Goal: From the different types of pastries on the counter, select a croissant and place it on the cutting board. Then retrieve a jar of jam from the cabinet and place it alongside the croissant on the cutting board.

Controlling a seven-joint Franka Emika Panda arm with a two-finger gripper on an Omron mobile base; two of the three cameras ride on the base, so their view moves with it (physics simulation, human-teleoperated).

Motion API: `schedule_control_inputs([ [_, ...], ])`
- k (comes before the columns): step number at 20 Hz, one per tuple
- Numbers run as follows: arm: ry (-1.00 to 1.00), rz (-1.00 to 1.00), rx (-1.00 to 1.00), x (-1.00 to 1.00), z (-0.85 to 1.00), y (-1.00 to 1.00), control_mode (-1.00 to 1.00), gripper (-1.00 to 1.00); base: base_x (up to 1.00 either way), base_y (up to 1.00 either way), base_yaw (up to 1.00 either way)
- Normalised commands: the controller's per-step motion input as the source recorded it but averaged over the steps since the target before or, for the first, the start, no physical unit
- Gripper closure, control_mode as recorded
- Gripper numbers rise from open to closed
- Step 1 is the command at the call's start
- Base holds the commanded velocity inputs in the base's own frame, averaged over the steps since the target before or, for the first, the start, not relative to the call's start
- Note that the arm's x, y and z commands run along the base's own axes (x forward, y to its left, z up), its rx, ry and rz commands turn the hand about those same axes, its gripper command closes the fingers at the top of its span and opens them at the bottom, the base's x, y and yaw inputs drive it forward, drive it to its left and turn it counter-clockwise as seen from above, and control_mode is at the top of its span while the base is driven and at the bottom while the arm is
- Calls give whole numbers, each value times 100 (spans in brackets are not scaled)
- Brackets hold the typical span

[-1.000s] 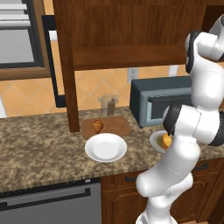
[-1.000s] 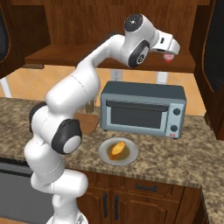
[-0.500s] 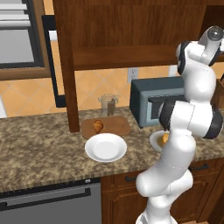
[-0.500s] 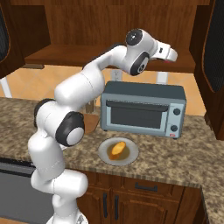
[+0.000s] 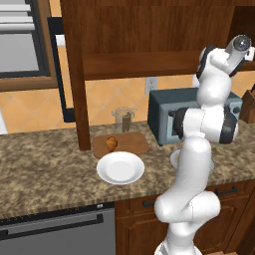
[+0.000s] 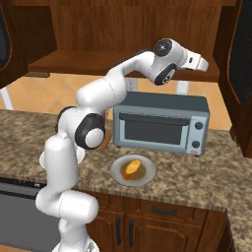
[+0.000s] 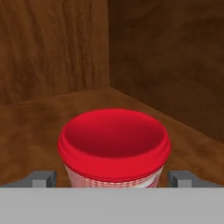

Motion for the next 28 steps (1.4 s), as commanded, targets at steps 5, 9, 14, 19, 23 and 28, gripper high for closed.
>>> schedule_control_inputs([
  [5,0,5,6,49,0,-39,-100,-100,0,0,0],
  [9,0,3,3,51,-4,-1,-100,100,0,0,0],
  [14,-7,2,2,-41,15,4,-100,100,0,0,0],
  [19,-6,4,0,-93,10,49,-100,100,0,0,0],
  [23,0,3,0,-35,-42,94,-100,100,0,0,0],
  [28,-7,0,-7,-28,-49,100,-100,100,0,0,0],
])
